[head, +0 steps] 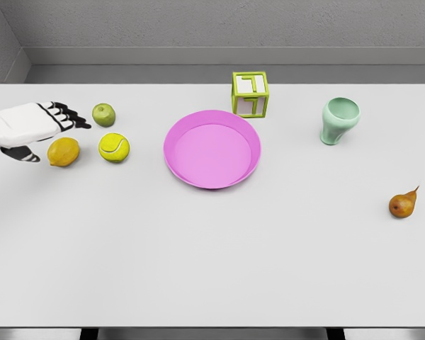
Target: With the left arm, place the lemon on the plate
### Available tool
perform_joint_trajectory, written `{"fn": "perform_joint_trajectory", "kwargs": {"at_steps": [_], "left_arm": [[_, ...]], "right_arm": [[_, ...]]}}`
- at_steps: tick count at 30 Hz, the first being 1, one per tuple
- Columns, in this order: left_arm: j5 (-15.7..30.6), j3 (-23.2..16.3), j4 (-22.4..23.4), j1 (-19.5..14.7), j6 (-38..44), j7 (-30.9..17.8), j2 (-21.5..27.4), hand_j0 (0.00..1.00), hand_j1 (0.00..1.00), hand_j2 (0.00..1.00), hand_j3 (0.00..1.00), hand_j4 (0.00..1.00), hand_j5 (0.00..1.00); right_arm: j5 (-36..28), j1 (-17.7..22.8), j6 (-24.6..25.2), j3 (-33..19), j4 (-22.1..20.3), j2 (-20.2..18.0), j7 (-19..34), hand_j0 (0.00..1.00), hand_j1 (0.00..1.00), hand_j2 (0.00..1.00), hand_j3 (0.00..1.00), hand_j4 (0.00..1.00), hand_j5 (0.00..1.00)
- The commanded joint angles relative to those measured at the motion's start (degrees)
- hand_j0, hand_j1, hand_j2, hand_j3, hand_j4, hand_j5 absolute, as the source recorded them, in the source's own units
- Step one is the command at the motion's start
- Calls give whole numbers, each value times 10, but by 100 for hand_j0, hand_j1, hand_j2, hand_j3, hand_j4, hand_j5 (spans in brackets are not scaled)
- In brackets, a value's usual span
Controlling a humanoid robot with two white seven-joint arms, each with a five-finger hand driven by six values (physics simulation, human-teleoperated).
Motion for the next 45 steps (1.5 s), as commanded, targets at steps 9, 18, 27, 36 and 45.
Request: {"fn": "perform_joint_trajectory", "kwargs": {"at_steps": [9,18,27,36,45], "left_arm": [[-17,-1,5,3,1,2,-8,100,100,100,100,100,100],[-27,-6,24,4,1,-3,-20,100,100,100,100,100,100],[-34,-6,66,0,1,-1,-41,100,100,100,100,100,100],[-37,-6,79,-4,1,1,-51,100,100,100,100,100,100],[-55,-6,92,-4,1,3,-63,100,100,100,100,100,100]], "right_arm": [[0,0,0,0,0,0,0,100,100,100,100,100,100],[0,0,0,0,0,0,0,100,100,100,100,100,100],[0,0,1,0,0,0,0,100,100,100,100,100,100],[0,1,0,0,0,0,0,100,100,100,100,100,100],[0,0,0,0,0,0,0,100,100,100,100,100,100]]}}
